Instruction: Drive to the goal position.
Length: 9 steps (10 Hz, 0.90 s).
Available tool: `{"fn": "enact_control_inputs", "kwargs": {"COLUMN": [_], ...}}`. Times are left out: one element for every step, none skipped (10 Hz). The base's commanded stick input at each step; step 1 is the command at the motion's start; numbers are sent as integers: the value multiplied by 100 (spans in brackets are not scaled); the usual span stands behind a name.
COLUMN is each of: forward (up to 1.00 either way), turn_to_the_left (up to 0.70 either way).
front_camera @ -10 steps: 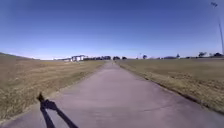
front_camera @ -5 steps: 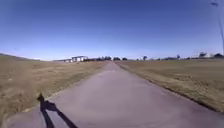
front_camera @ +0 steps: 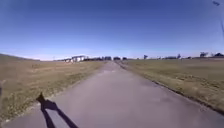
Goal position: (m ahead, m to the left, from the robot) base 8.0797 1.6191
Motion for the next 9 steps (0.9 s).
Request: {"fn": "enact_control_inputs", "kwargs": {"forward": [70,70,70,70,70,70,70,70,70], "turn_to_the_left": [0,0,0,0,0,0,0,0,0]}}
